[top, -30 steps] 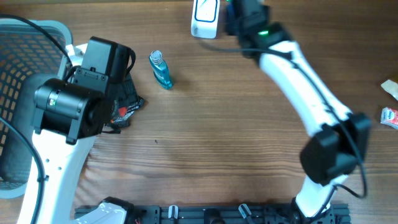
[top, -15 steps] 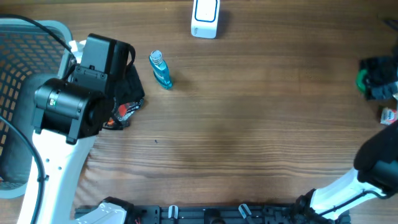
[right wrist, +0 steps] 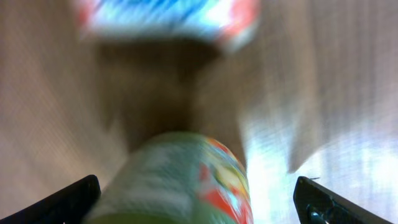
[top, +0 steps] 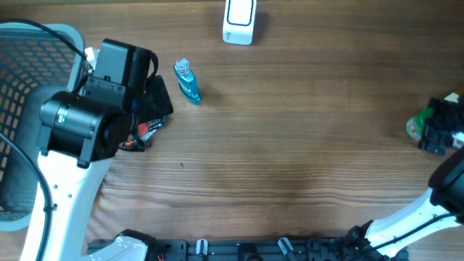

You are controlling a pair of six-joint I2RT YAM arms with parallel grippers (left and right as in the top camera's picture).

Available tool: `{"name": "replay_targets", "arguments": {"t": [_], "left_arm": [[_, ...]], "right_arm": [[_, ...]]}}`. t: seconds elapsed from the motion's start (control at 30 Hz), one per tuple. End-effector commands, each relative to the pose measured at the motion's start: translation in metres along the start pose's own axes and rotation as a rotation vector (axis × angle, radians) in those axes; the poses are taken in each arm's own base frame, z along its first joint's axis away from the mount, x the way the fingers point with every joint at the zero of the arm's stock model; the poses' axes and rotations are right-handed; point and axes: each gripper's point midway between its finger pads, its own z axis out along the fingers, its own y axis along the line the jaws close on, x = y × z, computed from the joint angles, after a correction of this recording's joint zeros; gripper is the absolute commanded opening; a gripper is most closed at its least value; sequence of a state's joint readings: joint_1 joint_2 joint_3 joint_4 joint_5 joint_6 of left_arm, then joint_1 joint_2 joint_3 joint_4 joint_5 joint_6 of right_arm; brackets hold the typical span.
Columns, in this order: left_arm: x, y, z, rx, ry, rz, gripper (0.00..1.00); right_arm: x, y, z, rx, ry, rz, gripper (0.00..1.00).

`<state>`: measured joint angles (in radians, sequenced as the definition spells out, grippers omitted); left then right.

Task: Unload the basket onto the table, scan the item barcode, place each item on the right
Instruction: 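Carry the jar to the table's right side and set it down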

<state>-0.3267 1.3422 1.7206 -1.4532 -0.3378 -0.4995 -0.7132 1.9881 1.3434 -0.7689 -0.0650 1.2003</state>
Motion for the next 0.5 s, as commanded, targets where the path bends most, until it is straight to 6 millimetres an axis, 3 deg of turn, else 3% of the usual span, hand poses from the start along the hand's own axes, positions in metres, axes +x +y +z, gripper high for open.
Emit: {"name": "replay_targets", "arguments": {"t": [0.0,0.1,0.2,0.37,0.47], "left_arm": [[-0.003,-0.002,0.000,0.014,-0.010,-0.019,1.00],[-0.011,-0.005,-0.004,0.037,-0.053,-0.035,1.00],[-0.011,-0.004,-0.007,0.040,-0.060,-0.037,1.00],[-0.015,0.002,-0.022,0.064,-0.111,-0.051,1.00],[-0.018,0.011,-0.039,0.076,-0.174,-0.074,1.00]], "right_arm": [[-0.009,0.004,-0.003,-0.084,0.115,-0.112,1.00],[-0.006,0.012,-0.019,-0.108,0.116,-0.307,1.00],[0.005,0.020,-0.053,-0.118,0.115,-0.371,1.00],[0.009,0.027,-0.125,-0.190,0.048,-0.412,1.00],[0.015,0.012,-0.169,-0.206,-0.015,-0.419,1.00]]}}
